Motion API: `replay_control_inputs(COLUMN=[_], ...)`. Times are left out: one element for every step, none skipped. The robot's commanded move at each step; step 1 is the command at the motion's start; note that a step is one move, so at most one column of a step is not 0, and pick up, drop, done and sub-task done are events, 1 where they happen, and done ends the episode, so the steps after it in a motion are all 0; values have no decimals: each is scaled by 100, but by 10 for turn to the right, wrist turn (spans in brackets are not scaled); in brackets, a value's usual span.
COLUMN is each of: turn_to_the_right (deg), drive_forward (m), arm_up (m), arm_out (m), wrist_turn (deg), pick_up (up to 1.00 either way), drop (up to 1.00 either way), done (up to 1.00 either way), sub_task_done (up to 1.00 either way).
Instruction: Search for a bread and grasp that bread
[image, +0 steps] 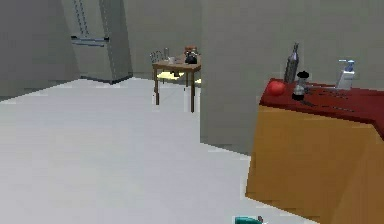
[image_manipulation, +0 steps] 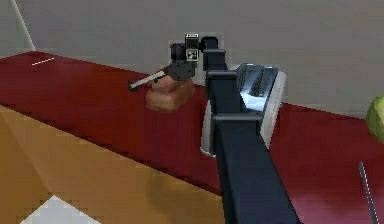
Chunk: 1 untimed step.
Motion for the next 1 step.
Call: replay_control_inputs(turn_to_the_right=[0], drive_forward=[0], arm_up=[0], arm_out=[0], wrist_turn=[270], pick_up=[0], drop=[0], done=[0], sub_task_done=[0])
